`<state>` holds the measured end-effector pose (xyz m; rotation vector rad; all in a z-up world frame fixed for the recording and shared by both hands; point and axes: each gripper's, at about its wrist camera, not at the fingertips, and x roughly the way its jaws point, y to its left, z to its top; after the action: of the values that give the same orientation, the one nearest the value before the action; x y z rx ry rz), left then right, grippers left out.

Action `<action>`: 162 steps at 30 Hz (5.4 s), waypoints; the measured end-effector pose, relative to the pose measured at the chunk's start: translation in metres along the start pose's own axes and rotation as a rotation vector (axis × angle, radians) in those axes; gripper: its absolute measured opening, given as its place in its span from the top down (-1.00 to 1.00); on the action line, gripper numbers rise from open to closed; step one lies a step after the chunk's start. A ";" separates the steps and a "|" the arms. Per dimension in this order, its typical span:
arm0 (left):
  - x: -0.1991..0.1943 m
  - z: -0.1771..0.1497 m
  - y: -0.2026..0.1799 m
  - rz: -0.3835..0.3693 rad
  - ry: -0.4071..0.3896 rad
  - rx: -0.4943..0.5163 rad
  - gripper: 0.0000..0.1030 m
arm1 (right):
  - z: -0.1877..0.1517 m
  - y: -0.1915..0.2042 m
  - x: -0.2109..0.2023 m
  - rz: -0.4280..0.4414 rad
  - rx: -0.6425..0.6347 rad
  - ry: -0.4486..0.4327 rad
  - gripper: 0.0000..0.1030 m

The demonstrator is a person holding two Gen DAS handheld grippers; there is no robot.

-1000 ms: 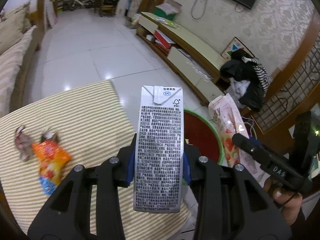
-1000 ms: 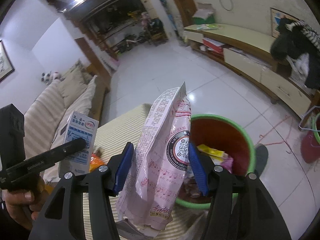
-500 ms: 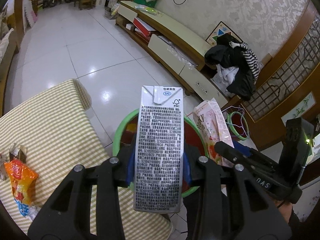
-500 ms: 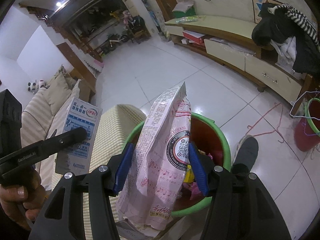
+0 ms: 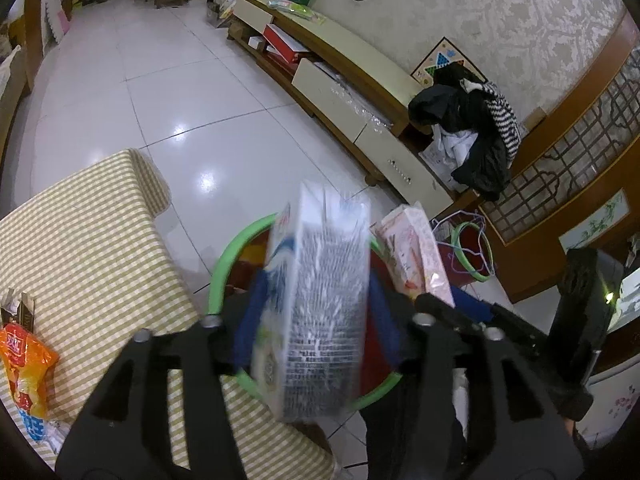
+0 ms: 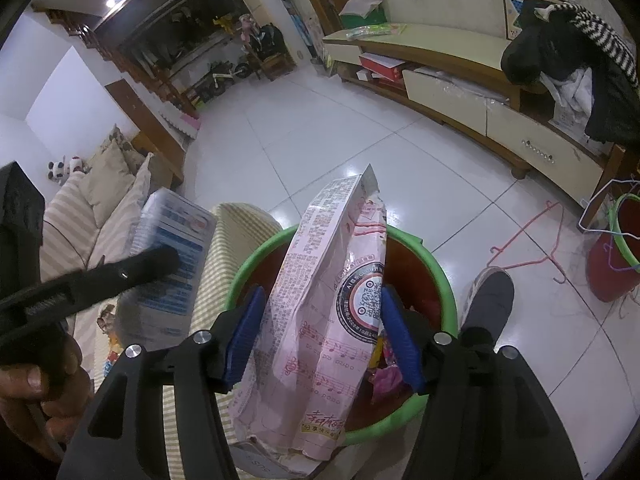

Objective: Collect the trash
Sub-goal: 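Carry the milk carton and pink bag over the red bin and release both, then move both tools back over the table toward the remaining trash, then grasp the crumpled newspaper with the left tool while the right tool grasps the orange snack bag, then carry the newspaper and orange snack bag over the red bin and release both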

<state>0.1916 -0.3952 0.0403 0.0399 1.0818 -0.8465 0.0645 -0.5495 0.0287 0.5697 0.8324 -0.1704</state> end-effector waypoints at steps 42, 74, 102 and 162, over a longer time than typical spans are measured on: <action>-0.218 -0.119 0.158 0.285 -0.265 -0.311 -0.89 | -0.053 0.197 -0.016 0.154 -0.309 -0.021 -0.84; -0.272 -0.189 0.255 0.311 -0.300 -0.463 -0.89 | -0.125 0.312 0.038 0.249 -0.480 0.152 -0.84; -0.169 -0.126 0.335 0.269 -0.159 -0.484 -0.89 | -0.108 0.317 0.156 0.266 -0.365 0.344 -0.82; -0.236 -0.157 0.301 0.322 -0.233 -0.461 0.30 | -0.111 0.327 0.066 0.365 -0.451 0.272 0.29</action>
<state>0.2142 0.0174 0.0384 -0.2591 0.9933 -0.2916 0.1538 -0.2108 0.0549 0.3117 0.9767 0.4288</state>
